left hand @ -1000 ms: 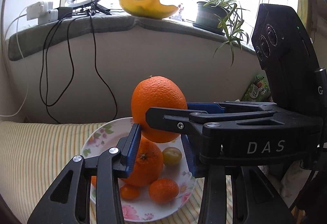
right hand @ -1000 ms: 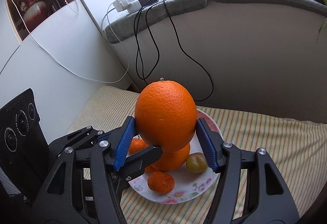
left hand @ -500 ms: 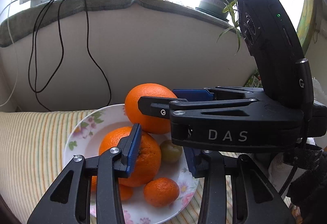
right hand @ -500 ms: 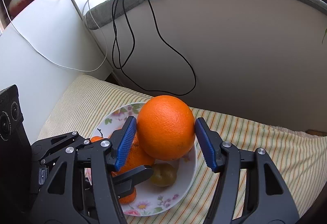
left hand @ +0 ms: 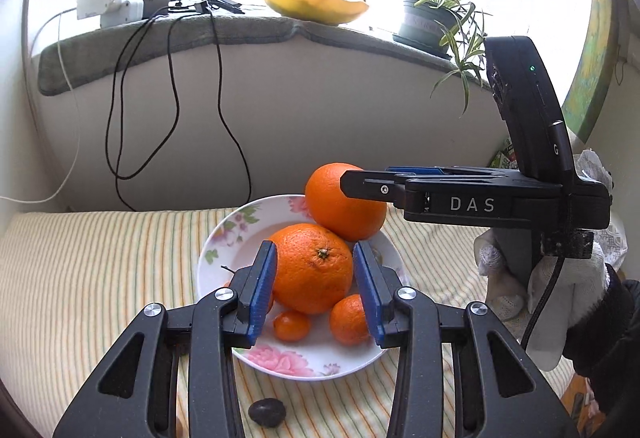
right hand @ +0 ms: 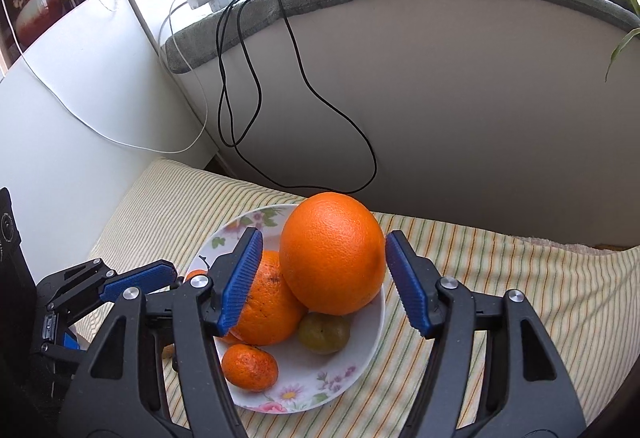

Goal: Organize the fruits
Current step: 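Release the large orange on the plate and withdraw the right gripper, then grasp a kiwi with the left gripper while the right gripper grasps a dark plum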

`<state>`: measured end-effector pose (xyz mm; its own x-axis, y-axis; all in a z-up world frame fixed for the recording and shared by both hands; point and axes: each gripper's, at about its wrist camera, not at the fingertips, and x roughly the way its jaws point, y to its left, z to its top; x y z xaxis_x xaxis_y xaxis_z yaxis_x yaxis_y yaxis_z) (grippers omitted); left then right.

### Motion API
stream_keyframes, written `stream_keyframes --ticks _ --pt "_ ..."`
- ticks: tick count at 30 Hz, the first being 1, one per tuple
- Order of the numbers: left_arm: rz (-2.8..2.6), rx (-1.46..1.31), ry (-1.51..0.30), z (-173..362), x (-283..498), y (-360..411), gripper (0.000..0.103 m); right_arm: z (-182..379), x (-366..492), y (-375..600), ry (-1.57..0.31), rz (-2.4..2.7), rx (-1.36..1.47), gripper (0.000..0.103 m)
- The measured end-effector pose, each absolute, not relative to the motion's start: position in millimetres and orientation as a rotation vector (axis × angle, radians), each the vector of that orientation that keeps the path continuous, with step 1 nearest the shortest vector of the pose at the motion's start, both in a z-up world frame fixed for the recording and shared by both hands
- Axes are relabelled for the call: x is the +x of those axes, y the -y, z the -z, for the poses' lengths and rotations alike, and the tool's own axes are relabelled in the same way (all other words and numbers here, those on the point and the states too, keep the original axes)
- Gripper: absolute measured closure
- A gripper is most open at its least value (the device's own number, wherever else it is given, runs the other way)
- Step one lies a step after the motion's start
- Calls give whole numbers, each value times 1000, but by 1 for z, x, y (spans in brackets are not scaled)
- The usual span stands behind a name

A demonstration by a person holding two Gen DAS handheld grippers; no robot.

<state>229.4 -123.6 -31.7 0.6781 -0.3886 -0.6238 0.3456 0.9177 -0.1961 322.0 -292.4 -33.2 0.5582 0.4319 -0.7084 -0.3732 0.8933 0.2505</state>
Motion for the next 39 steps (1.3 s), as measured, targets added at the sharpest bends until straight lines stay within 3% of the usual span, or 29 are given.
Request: stream_keyframes --ticks 3,7,14,20,21,23,25,39 --pt "393 -50 -704 28 218 114 64 27 308 292 -829 -455 56 33" --pt "375 -43 -695 22 197 102 53 19 281 291 -779 -456 61 33" --pt "348 -44 -655 10 167 83 46 5 220 287 -669 -434 74 33" --pt "321 -34 -636 6 154 70 43 -7 176 282 -590 -439 96 33" --pt "316 -35 -637 6 153 67 43 -9 171 279 -590 -444 99 31" --pt "308 -32 -636 8 148 62 43 -11 160 276 -575 -446 107 15" --pt "296 -28 -634 9 144 58 43 -13 149 273 -561 -432 108 10" --pt "227 -38 -659 42 117 6 39 20 120 235 -610 -450 47 8"
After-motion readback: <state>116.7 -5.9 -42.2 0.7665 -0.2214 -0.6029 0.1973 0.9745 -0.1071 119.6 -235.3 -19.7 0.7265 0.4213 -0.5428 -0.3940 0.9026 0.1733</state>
